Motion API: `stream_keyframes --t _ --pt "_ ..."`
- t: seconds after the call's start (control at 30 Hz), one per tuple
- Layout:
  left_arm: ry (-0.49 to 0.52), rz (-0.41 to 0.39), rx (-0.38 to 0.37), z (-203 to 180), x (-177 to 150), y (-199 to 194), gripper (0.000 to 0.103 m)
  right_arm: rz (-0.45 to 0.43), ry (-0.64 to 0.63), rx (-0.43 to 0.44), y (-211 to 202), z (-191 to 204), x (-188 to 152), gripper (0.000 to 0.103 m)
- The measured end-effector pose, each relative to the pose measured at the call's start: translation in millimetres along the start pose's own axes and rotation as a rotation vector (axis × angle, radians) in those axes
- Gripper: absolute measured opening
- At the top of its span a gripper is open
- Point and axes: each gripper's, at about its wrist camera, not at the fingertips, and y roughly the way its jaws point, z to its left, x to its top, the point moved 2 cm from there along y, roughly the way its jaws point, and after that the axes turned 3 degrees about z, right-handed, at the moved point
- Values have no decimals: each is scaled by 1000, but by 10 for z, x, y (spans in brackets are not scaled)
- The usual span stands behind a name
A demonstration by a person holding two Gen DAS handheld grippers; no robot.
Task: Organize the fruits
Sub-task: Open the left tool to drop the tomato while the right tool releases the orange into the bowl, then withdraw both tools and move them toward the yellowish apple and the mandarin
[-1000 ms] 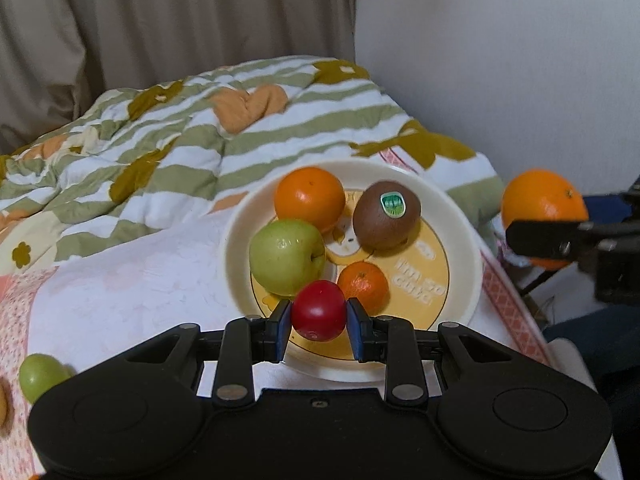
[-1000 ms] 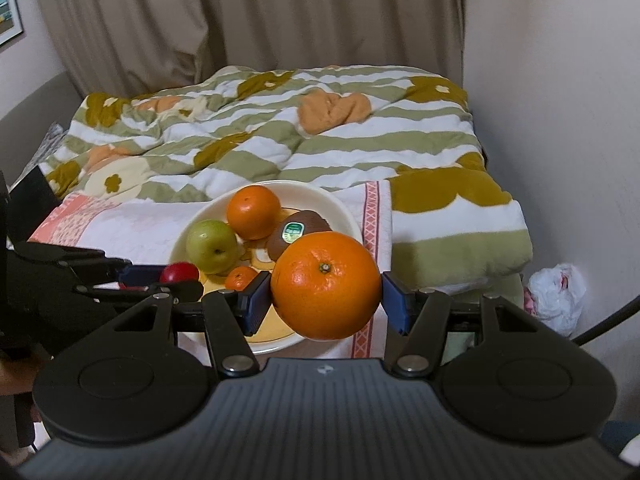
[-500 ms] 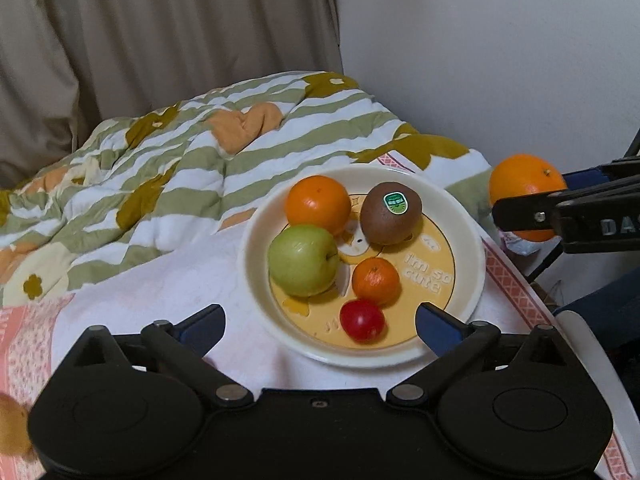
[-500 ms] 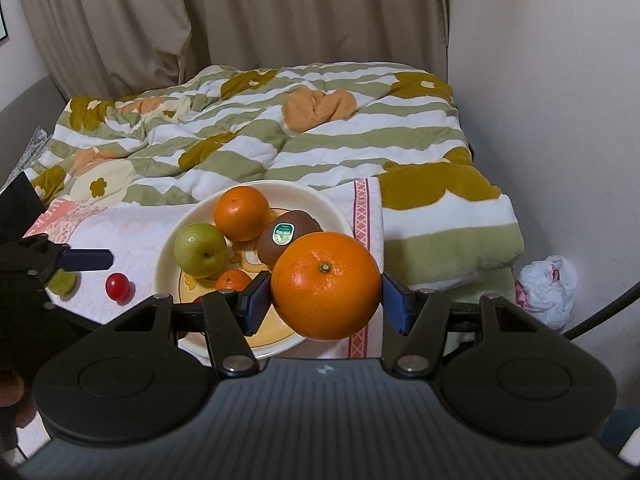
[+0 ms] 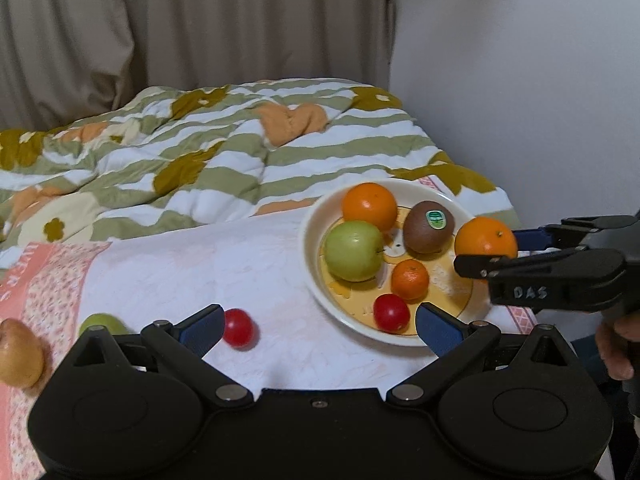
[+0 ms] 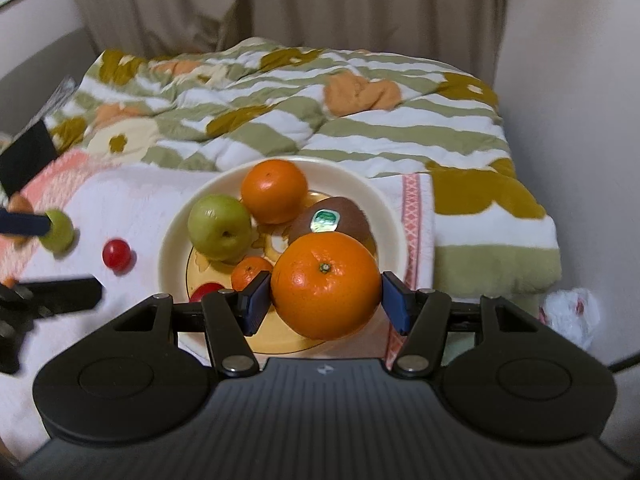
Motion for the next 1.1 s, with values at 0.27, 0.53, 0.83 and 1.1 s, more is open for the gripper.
stream_keyframes --t 0.27,0.53,0.83,1.1 --pt "-32 14 64 90 -92 -54 103 2 -128 17 195 102 -68 74" --pt "-54 8 101 149 -197 -162 103 -55 -173 -23 91 159 -93 103" --pt "-75 -55 104 102 -255 -473 103 -77 -117 -40 -295 144 -159 103" --pt "-75 -122 134 28 -325 -818 103 -98 -91 -40 -699 154 -184 103"
